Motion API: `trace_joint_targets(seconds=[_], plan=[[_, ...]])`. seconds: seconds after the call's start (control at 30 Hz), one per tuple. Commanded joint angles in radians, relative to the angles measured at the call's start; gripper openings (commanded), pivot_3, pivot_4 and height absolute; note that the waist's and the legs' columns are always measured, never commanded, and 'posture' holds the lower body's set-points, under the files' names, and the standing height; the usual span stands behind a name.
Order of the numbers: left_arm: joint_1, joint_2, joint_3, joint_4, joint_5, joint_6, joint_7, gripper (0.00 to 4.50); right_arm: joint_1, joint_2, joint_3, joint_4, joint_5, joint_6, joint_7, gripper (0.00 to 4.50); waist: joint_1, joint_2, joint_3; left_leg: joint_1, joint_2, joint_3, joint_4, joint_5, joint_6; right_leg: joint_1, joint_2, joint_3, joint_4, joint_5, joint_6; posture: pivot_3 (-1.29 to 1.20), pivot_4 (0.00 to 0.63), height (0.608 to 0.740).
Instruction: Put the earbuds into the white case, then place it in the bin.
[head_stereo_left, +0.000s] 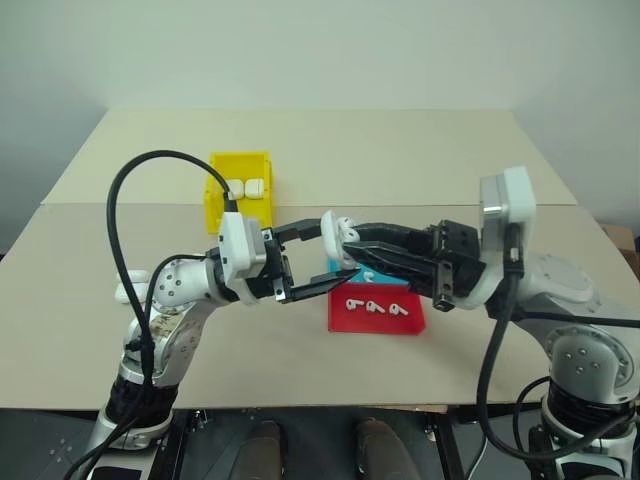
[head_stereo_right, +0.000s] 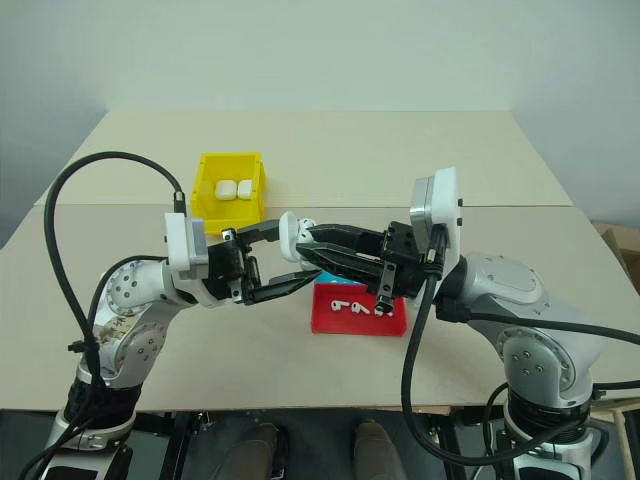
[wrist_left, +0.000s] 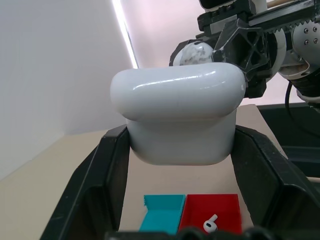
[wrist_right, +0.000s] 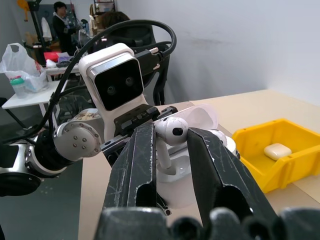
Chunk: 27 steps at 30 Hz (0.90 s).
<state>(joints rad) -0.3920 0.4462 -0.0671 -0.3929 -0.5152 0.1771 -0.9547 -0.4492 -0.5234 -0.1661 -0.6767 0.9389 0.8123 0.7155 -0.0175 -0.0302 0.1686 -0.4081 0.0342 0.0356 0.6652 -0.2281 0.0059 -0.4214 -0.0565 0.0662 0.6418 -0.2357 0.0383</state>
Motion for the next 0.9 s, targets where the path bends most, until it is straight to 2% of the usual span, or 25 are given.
trace_joint_targets(seconds=[0.03, 0.07, 0.17, 0.3, 0.43, 0.53, 0.6, 0.7, 0.83, 0.9], plan=[[-0.004, -0.010, -0.003, -0.008, 0.001, -0.031, 0.000, 2.76, 0.008, -0.016, 0.004, -0.012, -0.006, -0.047, -0.002, 1.09, 0.000, 0.000, 0.000, 0.000, 0.000, 0.000, 0.000, 0.000, 0.000, 0.000, 0.000, 0.000, 0.000, 0.000, 0.000, 0.00, 0.150, 0.740], [-0.004, -0.011, -0.003, -0.005, 0.004, -0.033, -0.001, 2.76, 0.010, -0.015, 0.005, -0.012, -0.006, -0.054, 0.000, 1.09, 0.000, 0.000, 0.000, 0.000, 0.000, 0.000, 0.000, 0.000, 0.000, 0.000, 0.000, 0.000, 0.000, 0.000, 0.000, 0.00, 0.150, 0.740], [-0.002, -0.014, -0.003, 0.001, 0.007, -0.039, -0.004, 2.76, 0.024, -0.024, 0.013, -0.028, -0.011, -0.079, 0.023, 1.62, 0.000, 0.000, 0.000, 0.000, 0.000, 0.000, 0.000, 0.000, 0.000, 0.000, 0.000, 0.000, 0.000, 0.000, 0.000, 0.00, 0.150, 0.740], [-0.001, -0.010, -0.004, 0.004, 0.007, -0.036, -0.007, 2.76, 0.043, -0.054, 0.029, -0.048, -0.062, -0.112, 0.012, 2.83, 0.000, 0.000, 0.000, 0.000, 0.000, 0.000, 0.000, 0.000, 0.000, 0.000, 0.000, 0.000, 0.000, 0.000, 0.000, 0.00, 0.150, 0.740], [-0.006, -0.016, -0.009, 0.025, 0.019, -0.049, -0.003, 2.76, 0.081, -0.086, 0.002, -0.050, -0.064, -0.141, 0.023, 2.83, 0.002, 0.000, 0.000, 0.000, 0.000, 0.000, 0.000, 0.000, 0.000, 0.000, 0.000, 0.000, 0.000, 0.000, 0.000, 0.00, 0.150, 0.740], [-0.014, -0.017, -0.027, 0.060, 0.043, -0.062, -0.013, 2.76, 0.078, -0.151, -0.048, -0.039, -0.066, -0.175, 0.076, 2.83, 0.002, 0.000, 0.000, 0.000, 0.000, 0.000, 0.000, 0.000, 0.000, 0.000, 0.000, 0.000, 0.000, 0.000, 0.000, 0.00, 0.150, 0.740], [-0.023, -0.025, -0.046, 0.092, 0.071, -0.077, -0.016, 2.76, 0.045, -0.200, -0.094, -0.015, -0.019, -0.166, 0.102, 2.83, 0.003, 0.000, 0.000, 0.000, 0.000, 0.000, 0.000, 0.000, 0.000, 0.000, 0.000, 0.000, 0.000, 0.000, 0.000, 0.00, 0.150, 0.740], [-0.039, -0.062, -0.078, 0.141, 0.125, -0.132, 0.002, 2.76, -0.066, -0.268, -0.081, 0.040, 0.016, -0.093, 0.084, 2.83, 0.002, 0.000, 0.000, 0.001, 0.000, 0.000, 0.000, 0.000, 0.000, 0.001, 0.000, 0.000, 0.000, 0.000, 0.000, 0.00, 0.150, 0.740], [-0.071, -0.110, -0.120, 0.170, 0.178, -0.130, 0.043, 2.76, -0.253, -0.328, 0.025, 0.119, 0.002, 0.001, 0.084, 1.96, -0.002, 0.000, 0.000, 0.001, 0.000, 0.000, 0.001, 0.000, 0.000, 0.000, 0.001, 0.001, 0.000, 0.000, 0.000, 0.00, 0.150, 0.740], [-0.082, -0.124, -0.137, 0.182, 0.203, -0.141, 0.051, 2.76, -0.307, -0.354, 0.098, 0.122, -0.048, -0.002, 0.124, 1.28, 0.000, 0.000, 0.000, 0.000, 0.000, 0.000, 0.000, 0.000, 0.000, 0.000, 0.001, 0.001, 0.000, 0.000, 0.000, 0.00, 0.150, 0.740]])
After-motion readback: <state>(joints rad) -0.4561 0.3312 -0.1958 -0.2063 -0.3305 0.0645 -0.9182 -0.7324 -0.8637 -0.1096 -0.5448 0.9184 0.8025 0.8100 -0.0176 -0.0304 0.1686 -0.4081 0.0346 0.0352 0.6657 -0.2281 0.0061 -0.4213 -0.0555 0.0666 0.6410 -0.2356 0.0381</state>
